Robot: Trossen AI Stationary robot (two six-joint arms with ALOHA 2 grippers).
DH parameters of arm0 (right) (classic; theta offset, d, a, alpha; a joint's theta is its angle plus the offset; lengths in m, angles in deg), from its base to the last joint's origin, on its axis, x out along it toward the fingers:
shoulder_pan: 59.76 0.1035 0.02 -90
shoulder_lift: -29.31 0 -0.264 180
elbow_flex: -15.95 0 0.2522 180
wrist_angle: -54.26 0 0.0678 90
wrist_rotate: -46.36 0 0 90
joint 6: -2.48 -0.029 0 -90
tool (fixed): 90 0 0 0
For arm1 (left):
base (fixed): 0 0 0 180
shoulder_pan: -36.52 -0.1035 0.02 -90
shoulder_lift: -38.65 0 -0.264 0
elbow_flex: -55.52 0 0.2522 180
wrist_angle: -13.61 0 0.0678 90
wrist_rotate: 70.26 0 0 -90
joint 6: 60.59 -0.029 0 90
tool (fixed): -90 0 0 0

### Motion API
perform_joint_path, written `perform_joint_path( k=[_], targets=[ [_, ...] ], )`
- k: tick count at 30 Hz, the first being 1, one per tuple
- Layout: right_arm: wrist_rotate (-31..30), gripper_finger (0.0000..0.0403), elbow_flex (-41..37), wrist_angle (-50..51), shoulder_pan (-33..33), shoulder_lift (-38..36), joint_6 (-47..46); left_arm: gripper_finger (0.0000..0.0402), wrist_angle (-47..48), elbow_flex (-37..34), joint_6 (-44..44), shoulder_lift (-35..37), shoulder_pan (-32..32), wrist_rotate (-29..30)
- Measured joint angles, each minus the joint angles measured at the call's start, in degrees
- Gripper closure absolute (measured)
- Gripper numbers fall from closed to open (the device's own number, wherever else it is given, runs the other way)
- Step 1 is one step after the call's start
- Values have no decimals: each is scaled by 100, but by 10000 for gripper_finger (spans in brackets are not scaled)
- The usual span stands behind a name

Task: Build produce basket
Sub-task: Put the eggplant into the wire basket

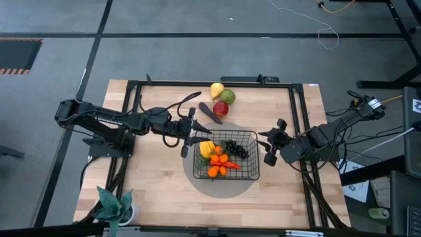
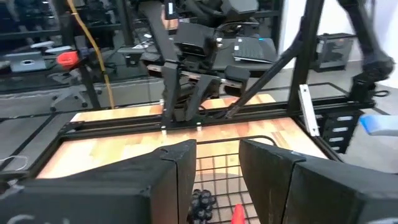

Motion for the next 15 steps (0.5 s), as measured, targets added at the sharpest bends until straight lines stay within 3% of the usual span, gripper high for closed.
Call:
perform_joint_path(
  k=[9, 12, 15],
  targets=[
    [1, 257, 0, 0, 1, 0, 0, 291, 90, 3, 164, 2, -19, 908],
    [2, 257, -1, 0, 2, 0, 0, 291, 411, 7, 276, 2, -222, 1597],
    [0, 257, -2, 0, 2, 0, 0, 291, 816, 7, 665, 2, -654, 1574]
  ],
)
